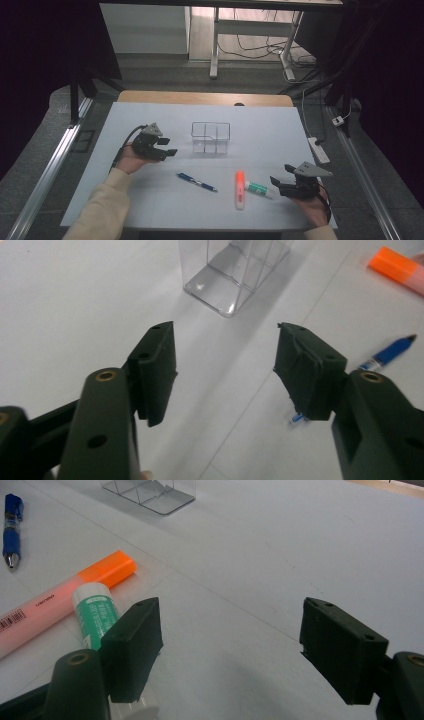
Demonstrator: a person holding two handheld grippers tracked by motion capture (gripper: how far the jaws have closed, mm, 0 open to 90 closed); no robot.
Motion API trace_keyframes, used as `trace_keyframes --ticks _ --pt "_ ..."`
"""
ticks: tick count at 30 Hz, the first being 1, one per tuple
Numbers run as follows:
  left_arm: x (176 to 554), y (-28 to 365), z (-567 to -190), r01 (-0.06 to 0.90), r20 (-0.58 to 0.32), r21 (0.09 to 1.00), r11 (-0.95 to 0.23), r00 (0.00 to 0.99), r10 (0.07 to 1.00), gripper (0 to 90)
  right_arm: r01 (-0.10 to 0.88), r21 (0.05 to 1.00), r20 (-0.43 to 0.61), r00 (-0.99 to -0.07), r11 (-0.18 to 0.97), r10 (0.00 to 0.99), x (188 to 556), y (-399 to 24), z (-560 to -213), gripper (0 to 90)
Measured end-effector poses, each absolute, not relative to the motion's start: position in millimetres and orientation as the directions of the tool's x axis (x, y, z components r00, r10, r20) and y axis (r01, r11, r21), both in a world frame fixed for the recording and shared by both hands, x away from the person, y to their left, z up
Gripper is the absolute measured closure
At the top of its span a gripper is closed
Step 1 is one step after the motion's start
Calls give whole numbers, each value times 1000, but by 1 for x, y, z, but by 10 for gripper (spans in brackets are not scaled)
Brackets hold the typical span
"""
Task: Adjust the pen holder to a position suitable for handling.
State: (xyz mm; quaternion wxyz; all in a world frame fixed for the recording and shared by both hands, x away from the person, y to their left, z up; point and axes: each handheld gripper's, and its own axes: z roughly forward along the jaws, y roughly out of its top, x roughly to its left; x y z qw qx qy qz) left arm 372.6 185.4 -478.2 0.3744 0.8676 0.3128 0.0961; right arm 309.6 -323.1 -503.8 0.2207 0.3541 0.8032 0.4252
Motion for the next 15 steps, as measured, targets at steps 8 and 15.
trace_keyframes --ticks 8,15 --pt "368 184 -471 426 -46 683 -593 836 547 361 377 840 -57 -654 391 754 309 -323 -504 245" --pt "364 179 -468 363 -30 661 -657 888 460 363 378 838 -58 -655 393 753 310 -322 -504 245"
